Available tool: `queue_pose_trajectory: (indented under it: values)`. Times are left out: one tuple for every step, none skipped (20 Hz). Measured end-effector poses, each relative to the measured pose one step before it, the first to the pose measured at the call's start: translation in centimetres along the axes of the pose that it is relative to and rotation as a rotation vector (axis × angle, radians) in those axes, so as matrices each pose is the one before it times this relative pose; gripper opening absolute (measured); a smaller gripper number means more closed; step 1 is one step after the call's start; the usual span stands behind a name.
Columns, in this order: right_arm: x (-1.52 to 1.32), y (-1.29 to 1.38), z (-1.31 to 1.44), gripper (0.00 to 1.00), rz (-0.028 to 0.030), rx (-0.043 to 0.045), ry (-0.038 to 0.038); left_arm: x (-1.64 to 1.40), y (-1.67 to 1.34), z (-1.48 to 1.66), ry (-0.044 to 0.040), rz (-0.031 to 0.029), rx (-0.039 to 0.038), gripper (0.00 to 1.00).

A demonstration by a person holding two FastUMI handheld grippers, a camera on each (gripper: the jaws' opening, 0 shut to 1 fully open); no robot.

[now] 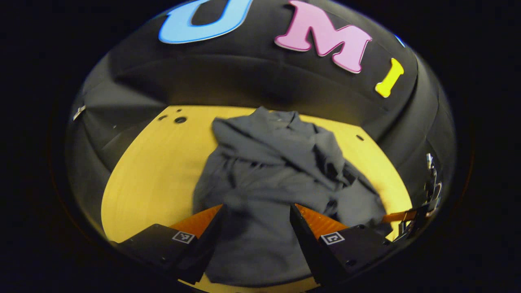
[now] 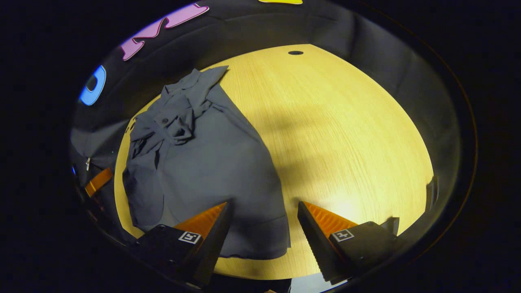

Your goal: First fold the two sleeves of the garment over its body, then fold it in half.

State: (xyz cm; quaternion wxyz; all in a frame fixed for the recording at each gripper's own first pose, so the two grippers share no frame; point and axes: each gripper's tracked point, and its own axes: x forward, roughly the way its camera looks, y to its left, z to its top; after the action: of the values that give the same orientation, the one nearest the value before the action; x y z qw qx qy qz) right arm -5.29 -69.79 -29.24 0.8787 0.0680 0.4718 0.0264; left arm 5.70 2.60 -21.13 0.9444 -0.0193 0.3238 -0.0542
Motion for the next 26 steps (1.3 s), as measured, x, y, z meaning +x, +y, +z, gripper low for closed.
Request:
queue_pose_trajectory:
  values:
    - [0.16,0.117,-0.406,0.99,-0.00014,-0.00508,0.01149,-0.795,1.713,-1.836,0.02035,0.03933,0.0132,0.96]
    - [0.106,0.261,-0.331,0.99,-0.00015,-0.00959,0.01159,-0.634,1.338,-1.801,0.01928,0.02889,0.01159,0.96]
    - [0.172,0.34,-0.471,0.99,0.00062,-0.01365,0.01197,-0.606,0.881,-1.473,0.0211,0.01766,0.00304,0.96]
    - [-0.019,0.217,-0.486,0.99,-0.00337,-0.01882,0.01127,-0.329,0.464,-1.17,0.01331,0.00496,-0.00837,0.96]
    - [-0.08,0.021,-0.265,1.0,-0.00451,-0.01934,-0.00072,-0.254,0.063,-0.901,0.00961,-0.00648,-0.01883,0.96]
    - [-0.051,0.232,-0.177,0.99,-0.00034,-0.01177,0.00818,-0.027,0.1,-0.816,0.00837,-0.00333,-0.0236,0.96]
    - [0.046,0.401,-0.198,0.99,-0.00253,-0.00747,0.00363,0.14,0.089,-0.494,0.00467,-0.00093,-0.02466,0.96]
    - [0.051,0.332,-0.04,0.99,-0.00451,-0.00622,0.00098,0.071,-0.16,-0.449,0.00255,-0.00625,-0.02346,0.96]
    - [-0.012,0.536,-0.285,1.0,0.00102,-0.0048,0.00271,0.156,-0.235,-0.402,0.00549,-0.00949,-0.01997,0.96]
    - [0.045,0.586,-0.236,1.0,0.00297,-0.00532,0.00587,0.354,-0.246,-0.546,0.00767,-0.01002,-0.00977,0.96]
    - [0.07,0.515,-0.278,1.0,0.00154,-0.01024,0.00665,0.318,-0.104,-0.489,0.00777,-0.00429,0.00282,0.96]
    - [0.03,0.41,-0.16,1.0,-0.00252,-0.01788,0.004,0.273,-0.042,-0.431,0.00998,0.00343,0.0094,0.96]
    - [0.111,0.461,-0.139,1.0,0.00194,-0.01974,0.00785,0.278,-0.078,-0.321,0.01029,0.00464,0.01042,0.92]
    - [0.117,0.625,-0.102,1.0,0.00428,-0.01791,0.00427,0.269,0.227,-0.356,0.00721,0.00762,0.00823,0.92]
    - [0.122,0.764,-0.14,0.99,0.00578,-0.01546,0.00374,0.314,-0.026,-0.136,0.00265,0.00702,0.0048,0.96]
    - [0.05,0.695,0.001,1.0,0.00424,-0.01494,0.0026,0.164,-0.101,-0.476,0.00979,0.00525,0.00016,0.96]
    - [0.151,0.507,0.059,1.0,-0.00103,-0.01263,0.00104,0.347,-0.086,0.074,0.0008,0.01615,0.00529,0.96]
    - [-0.029,0.442,0.019,1.0,-0.0066,-0.01131,-0.001,-0.097,-0.058,0.097,-0.00212,0.00911,0.00845,0.97]
    - [0.257,0.537,0.057,1.0,-0.01268,-0.0105,-0.00101,0.02,-0.327,-0.046,0.00685,0.00665,0.00795,0.97]
    - [0.286,0.142,0.064,1.0,-0.02209,-0.01192,0.00084,0.081,-0.162,0.002,0.00522,0.0164,0.01104,0.97]
    - [0.139,0.268,-0.025,1.0,-0.02259,-0.01185,0.00217,0.129,-0.253,-0.061,0.00892,0.00994,0.01102,0.97]
    - [0.094,-0.01,0.025,1.0,-0.02023,-0.01315,-0.00122,0.168,-0.425,0.093,0.00003,0.00693,0.01674,0.96]
    - [0.057,0.033,-0.038,1.0,-0.0118,-0.00885,-0.00104,0.008,-0.475,0.052,-0.00057,-0.00463,0.014,0.95]
    - [0.031,0.41,0.177,0.99,0.00611,0.00307,-0.00754,0.048,-0.486,0.106,-0.00589,-0.00321,0.00773,0.9]
    - [-0.132,0.21,0.008,0.97,0.00158,0.00667,0.00126,0.026,-0.281,-0.056,-0.00059,0.00155,0.00459,0.91]
    - [0.187,-0.028,0.181,0.8,-0.00638,0.02049,-0.01358,0.011,-0.178,-0.02,-0.00761,0.00001,0.00608,0.73]
